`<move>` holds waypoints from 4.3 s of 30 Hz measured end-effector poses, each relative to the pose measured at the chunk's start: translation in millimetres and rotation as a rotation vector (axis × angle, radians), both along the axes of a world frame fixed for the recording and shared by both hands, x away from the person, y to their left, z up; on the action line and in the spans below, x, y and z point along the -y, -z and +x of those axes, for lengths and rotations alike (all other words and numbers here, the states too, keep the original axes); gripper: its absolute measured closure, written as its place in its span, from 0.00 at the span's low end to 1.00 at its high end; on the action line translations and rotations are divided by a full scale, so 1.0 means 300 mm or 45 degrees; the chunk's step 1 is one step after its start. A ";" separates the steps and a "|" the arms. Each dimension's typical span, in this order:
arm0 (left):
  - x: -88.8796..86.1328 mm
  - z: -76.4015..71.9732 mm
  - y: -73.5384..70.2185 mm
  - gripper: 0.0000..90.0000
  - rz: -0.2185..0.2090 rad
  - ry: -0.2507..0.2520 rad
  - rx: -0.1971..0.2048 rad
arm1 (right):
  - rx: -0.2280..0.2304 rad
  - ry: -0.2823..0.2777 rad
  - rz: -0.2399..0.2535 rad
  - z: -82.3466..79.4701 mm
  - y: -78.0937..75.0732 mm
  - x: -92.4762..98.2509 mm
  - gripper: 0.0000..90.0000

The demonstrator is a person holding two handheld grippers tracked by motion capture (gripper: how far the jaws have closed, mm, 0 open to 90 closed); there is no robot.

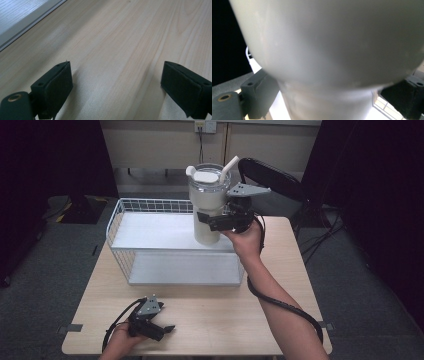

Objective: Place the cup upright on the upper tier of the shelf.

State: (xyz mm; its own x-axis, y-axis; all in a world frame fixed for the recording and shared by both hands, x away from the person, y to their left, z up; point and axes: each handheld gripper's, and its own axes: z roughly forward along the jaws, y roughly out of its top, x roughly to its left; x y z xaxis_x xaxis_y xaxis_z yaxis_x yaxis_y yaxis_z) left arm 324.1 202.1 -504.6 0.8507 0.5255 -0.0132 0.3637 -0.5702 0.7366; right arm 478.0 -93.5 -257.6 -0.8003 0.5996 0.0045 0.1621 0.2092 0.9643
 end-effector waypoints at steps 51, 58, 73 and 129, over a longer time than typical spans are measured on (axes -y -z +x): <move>0.000 0.000 0.001 0.11 0.000 -0.003 0.003 | -0.039 -0.191 -0.064 -0.195 0.017 0.103 0.12; 0.000 -0.001 0.001 0.11 0.000 -0.004 0.002 | -0.061 -0.257 -0.046 -0.220 0.027 0.112 0.12; -0.001 0.000 0.000 0.11 0.009 0.001 0.004 | -0.061 -0.367 -0.085 -0.286 0.082 0.111 0.12; -0.001 -0.001 0.000 0.11 0.008 -0.004 0.004 | -0.192 -0.415 -0.247 -0.411 0.597 0.248 0.12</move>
State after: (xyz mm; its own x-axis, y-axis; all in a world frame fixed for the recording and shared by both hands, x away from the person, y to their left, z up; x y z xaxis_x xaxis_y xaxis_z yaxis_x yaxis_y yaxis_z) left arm 323.9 202.4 -504.6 0.8490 0.5284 -0.0075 0.3635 -0.5738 0.7339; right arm 354.7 -167.9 -436.6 -0.9476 0.3158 0.0483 0.1939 0.4486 0.8724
